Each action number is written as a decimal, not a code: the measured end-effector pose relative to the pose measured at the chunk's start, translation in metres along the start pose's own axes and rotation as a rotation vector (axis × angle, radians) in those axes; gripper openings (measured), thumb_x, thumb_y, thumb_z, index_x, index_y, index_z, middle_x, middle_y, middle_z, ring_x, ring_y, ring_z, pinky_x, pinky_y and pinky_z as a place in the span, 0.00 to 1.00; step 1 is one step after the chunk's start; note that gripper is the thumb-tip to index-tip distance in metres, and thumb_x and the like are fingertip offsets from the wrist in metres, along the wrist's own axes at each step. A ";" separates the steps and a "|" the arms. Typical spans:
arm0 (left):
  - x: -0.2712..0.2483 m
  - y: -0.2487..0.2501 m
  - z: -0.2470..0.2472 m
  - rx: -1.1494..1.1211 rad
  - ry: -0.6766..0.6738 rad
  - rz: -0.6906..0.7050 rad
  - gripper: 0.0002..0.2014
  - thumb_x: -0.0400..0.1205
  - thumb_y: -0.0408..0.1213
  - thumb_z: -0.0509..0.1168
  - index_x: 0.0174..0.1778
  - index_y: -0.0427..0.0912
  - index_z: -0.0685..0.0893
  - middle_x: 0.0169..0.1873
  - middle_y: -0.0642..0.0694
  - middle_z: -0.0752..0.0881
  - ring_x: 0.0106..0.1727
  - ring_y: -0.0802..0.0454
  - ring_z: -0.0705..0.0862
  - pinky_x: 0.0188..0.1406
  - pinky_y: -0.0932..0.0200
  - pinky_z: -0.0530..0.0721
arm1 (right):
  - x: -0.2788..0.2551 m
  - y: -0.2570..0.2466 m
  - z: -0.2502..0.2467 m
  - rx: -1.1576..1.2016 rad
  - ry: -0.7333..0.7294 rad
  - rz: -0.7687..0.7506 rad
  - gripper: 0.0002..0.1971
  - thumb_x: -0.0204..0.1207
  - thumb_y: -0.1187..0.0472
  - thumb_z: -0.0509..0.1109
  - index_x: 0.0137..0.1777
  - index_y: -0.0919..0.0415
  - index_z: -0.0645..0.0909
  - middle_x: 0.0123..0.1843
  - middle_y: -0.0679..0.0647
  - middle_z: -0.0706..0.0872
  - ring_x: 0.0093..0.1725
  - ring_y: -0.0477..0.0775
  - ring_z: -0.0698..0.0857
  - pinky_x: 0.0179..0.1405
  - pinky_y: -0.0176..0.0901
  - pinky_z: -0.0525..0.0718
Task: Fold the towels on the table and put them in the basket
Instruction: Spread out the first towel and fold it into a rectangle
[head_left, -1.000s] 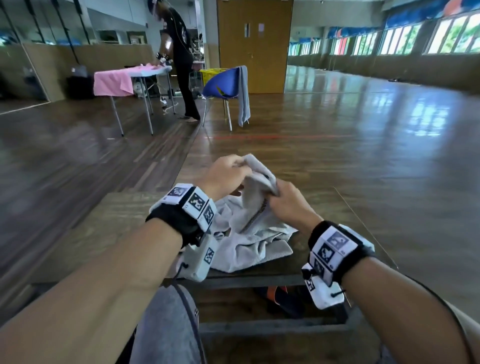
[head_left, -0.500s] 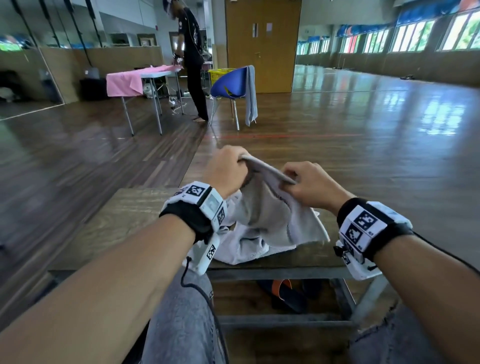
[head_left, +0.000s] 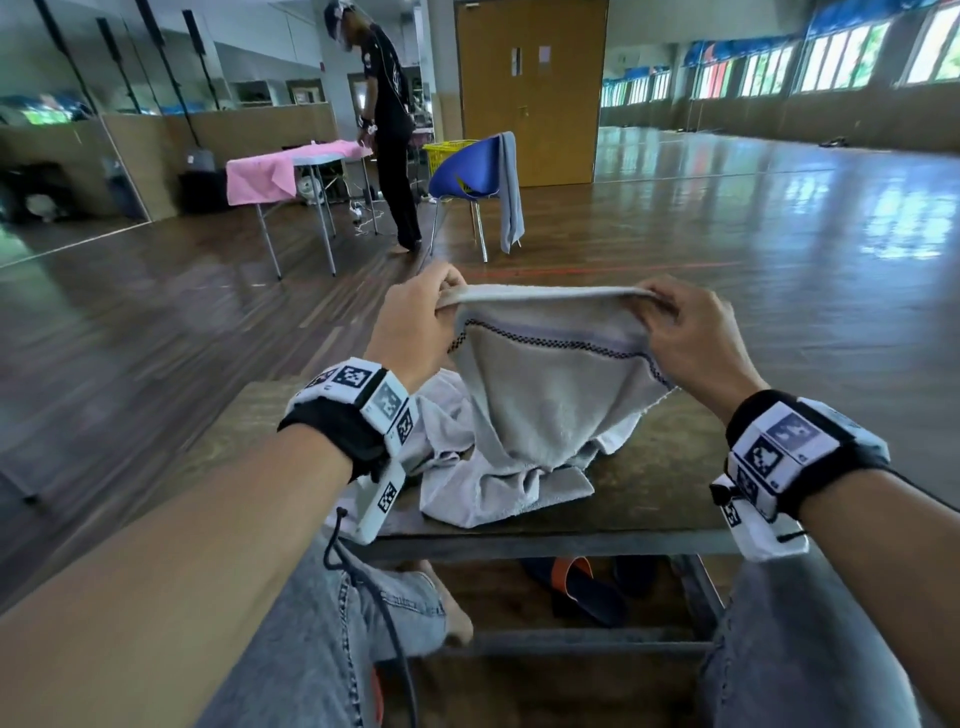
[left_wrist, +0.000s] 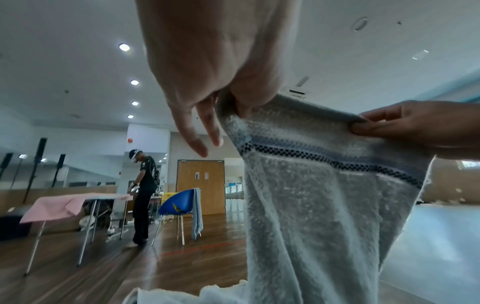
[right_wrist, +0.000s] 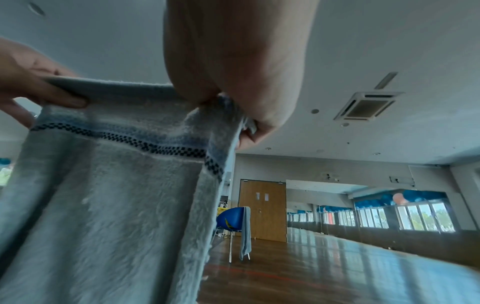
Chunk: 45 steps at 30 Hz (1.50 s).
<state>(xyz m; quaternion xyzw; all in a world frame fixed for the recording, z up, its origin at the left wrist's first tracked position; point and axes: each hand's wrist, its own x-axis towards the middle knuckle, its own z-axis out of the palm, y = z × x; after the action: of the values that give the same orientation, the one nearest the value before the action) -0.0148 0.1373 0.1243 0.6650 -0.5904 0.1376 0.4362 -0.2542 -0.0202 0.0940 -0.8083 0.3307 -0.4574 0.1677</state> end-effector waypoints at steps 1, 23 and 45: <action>-0.002 0.000 0.001 -0.034 -0.007 -0.017 0.09 0.80 0.20 0.61 0.49 0.35 0.83 0.39 0.43 0.87 0.40 0.47 0.83 0.40 0.56 0.78 | 0.000 0.002 0.001 -0.001 -0.051 0.003 0.08 0.78 0.59 0.65 0.50 0.48 0.84 0.40 0.44 0.88 0.43 0.51 0.85 0.42 0.44 0.76; -0.069 -0.081 0.133 -0.036 -0.958 -0.358 0.18 0.80 0.43 0.73 0.31 0.31 0.86 0.33 0.33 0.85 0.35 0.39 0.81 0.41 0.45 0.79 | -0.061 0.098 0.085 -0.024 -0.724 0.276 0.18 0.76 0.66 0.76 0.35 0.39 0.87 0.43 0.44 0.88 0.45 0.45 0.85 0.47 0.37 0.82; -0.001 -0.034 0.164 -0.466 -0.438 -0.305 0.09 0.80 0.36 0.73 0.43 0.33 0.92 0.41 0.37 0.93 0.43 0.44 0.90 0.49 0.45 0.86 | -0.041 0.113 0.110 0.405 -0.666 0.283 0.11 0.77 0.66 0.77 0.49 0.46 0.93 0.54 0.41 0.93 0.56 0.40 0.90 0.57 0.40 0.87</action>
<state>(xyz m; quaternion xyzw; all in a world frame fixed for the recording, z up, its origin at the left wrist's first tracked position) -0.0384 0.0138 0.0138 0.6418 -0.5793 -0.2135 0.4550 -0.2189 -0.0773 -0.0542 -0.8093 0.2694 -0.1994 0.4824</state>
